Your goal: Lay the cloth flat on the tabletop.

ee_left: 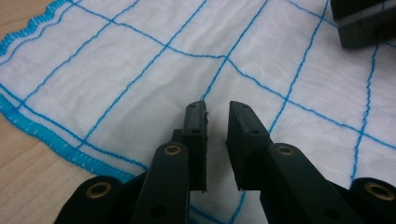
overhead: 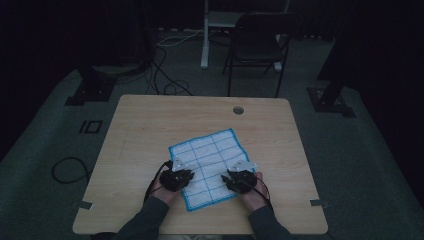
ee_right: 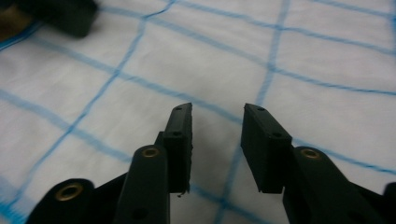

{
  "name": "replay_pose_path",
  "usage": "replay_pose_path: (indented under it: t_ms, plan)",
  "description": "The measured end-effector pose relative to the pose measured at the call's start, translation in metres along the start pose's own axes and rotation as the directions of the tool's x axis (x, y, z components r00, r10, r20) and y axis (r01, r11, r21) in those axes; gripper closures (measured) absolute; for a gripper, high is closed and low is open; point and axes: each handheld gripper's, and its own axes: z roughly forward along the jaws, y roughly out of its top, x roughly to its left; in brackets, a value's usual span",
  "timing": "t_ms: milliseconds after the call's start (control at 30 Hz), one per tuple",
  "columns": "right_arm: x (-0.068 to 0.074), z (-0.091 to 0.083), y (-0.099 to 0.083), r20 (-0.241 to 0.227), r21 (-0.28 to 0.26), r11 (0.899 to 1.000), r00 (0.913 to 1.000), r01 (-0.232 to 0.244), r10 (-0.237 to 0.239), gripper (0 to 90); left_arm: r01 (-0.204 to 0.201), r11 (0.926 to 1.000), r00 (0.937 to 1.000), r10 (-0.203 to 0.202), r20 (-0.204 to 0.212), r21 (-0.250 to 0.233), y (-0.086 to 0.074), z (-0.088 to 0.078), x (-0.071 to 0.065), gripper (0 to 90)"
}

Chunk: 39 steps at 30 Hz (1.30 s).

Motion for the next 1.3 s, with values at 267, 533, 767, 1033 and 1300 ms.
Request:
replay_pose_path:
  t_ms: [267,533,767,1033,1300]
  plan:
    - [-0.026,0.009,0.014,0.074,-0.031,0.998,0.9961,-0.047,0.049,59.9,-0.010,0.9999,0.9998,0.010,-0.019,0.001,0.000,0.000,0.006,79.1]
    - [-0.037,0.020,0.023,0.096,-0.022,0.999,0.9947,-0.035,0.037,59.0,-0.016,0.9999,0.9986,0.016,-0.051,0.003,0.003,0.002,0.024,77.5]
    - [-0.038,0.020,0.013,0.090,0.007,0.999,0.9948,-0.049,0.048,59.1,-0.008,1.0000,0.9976,0.007,-0.068,-0.005,0.009,0.008,0.039,76.6]
    - [-0.037,0.010,0.002,0.095,0.003,0.997,0.9929,-0.072,0.071,59.0,-0.001,0.9999,0.9967,0.000,-0.081,-0.013,0.021,0.020,0.046,76.5]
    - [-0.042,0.007,-0.002,0.087,-0.007,0.997,0.9934,-0.075,0.076,57.4,0.016,0.9996,0.9968,-0.018,-0.078,-0.024,0.024,0.025,0.047,76.3]
